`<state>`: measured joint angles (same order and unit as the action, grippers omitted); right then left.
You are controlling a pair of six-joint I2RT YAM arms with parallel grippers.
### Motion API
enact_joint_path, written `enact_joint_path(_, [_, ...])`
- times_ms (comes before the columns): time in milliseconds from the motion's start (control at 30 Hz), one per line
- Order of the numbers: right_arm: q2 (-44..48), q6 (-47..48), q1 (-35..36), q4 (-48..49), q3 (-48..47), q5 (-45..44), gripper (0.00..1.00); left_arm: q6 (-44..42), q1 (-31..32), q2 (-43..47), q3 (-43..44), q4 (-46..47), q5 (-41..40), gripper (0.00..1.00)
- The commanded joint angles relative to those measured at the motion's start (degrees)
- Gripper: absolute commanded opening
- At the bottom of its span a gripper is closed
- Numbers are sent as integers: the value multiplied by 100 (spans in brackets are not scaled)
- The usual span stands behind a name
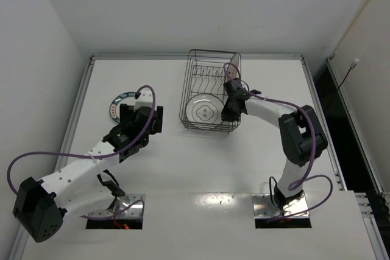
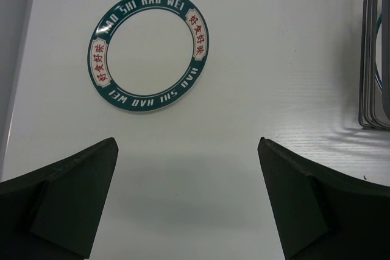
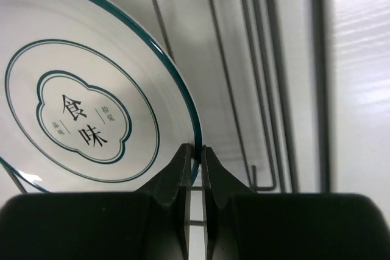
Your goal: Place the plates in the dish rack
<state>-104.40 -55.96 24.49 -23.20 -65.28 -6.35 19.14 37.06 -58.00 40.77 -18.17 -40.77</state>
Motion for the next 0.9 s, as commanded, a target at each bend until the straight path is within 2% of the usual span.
enact_joint_path(0, [429, 24, 117, -176, 76, -533, 0, 2, 30, 131, 238, 16, -71, 100])
enact_joint_path(100, [630, 24, 117, -238, 24, -701, 0, 2, 30, 131, 238, 16, -71, 100])
enact_joint_path(300, [1359, 262, 284, 430, 384, -833, 0, 2, 30, 131, 238, 16, -124, 100])
enact_joint_path(533, [1694, 894, 618, -219, -555, -1833, 0, 2, 30, 131, 238, 16, -124, 100])
enact_joint_path(867, [1511, 1518, 724, -826, -1944, -2977, 0, 2, 30, 131, 238, 16, -124, 100])
